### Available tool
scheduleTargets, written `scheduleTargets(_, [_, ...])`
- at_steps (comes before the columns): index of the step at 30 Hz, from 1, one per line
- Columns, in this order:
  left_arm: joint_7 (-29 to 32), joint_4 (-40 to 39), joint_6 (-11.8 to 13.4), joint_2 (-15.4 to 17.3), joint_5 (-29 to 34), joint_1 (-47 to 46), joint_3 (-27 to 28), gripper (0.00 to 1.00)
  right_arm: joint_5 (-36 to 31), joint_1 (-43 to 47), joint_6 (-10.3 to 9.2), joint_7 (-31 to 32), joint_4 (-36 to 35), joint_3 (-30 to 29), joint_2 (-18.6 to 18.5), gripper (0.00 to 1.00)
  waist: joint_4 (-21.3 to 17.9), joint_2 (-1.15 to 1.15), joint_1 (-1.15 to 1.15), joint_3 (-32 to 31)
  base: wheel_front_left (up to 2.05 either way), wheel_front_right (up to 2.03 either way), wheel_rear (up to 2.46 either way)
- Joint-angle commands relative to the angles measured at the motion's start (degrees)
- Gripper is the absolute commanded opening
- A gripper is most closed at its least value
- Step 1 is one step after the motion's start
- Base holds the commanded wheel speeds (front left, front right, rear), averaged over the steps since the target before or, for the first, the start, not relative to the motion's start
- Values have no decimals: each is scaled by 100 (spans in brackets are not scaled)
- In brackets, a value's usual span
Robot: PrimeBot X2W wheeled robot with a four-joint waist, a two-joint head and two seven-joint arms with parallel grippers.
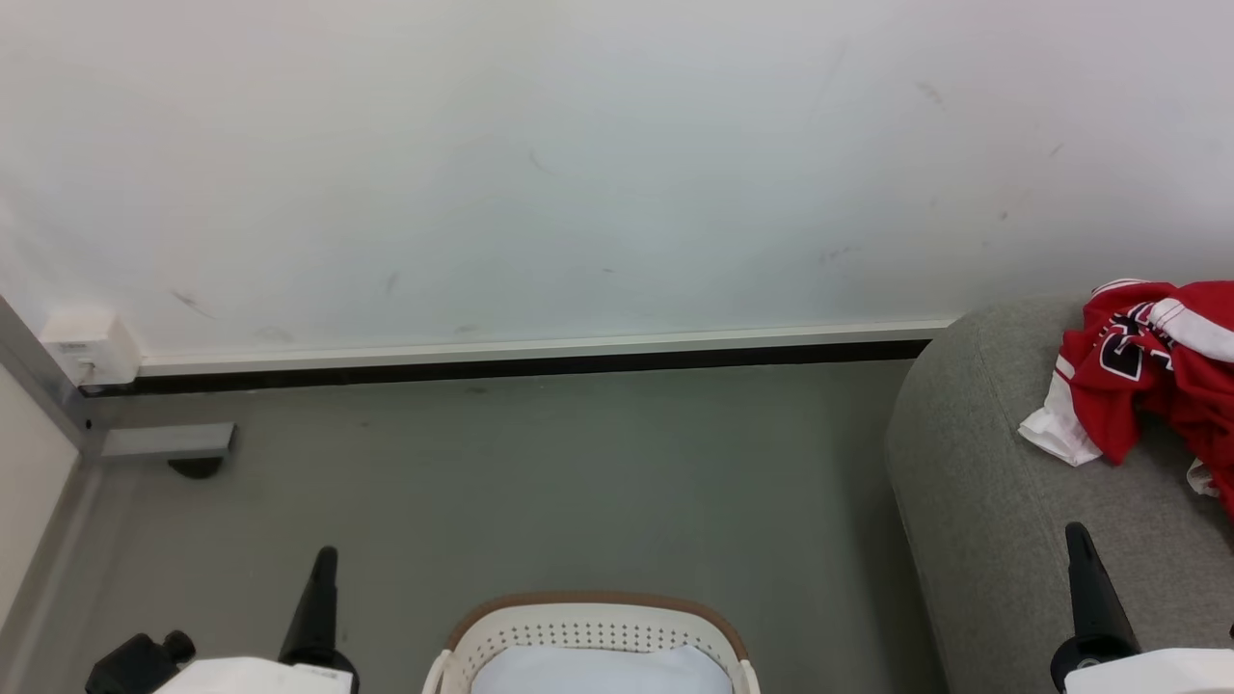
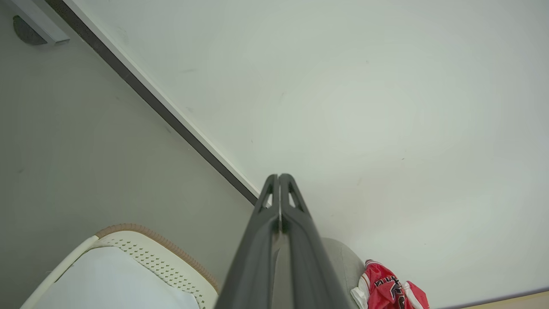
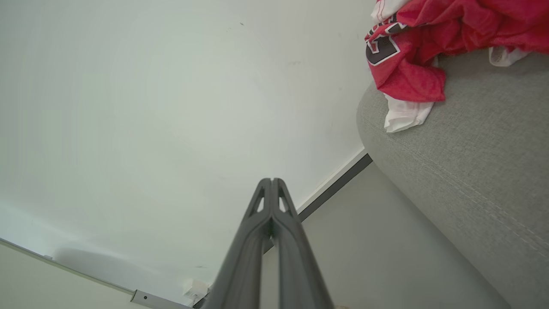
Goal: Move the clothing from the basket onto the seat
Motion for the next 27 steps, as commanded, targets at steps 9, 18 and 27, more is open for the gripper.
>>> scheduleTargets(9, [194, -13, -77, -17, -661, -169, 159, 0, 646, -174, -6, 198, -9, -155, 24, 0, 7, 0, 0, 7, 0, 0, 0])
scheduleTargets(18, [328, 1, -115, -51, -1073, -191, 246, 0, 1047, -193, -6, 324, 8, -247, 51, 0, 13, 0, 0, 13, 0, 0, 0])
scheduleTargets(27, [456, 19, -157, -85, -1515, -223, 332, 0, 1473, -216, -7, 450, 24, -334, 74, 0, 20, 0, 0, 19, 0, 0, 0])
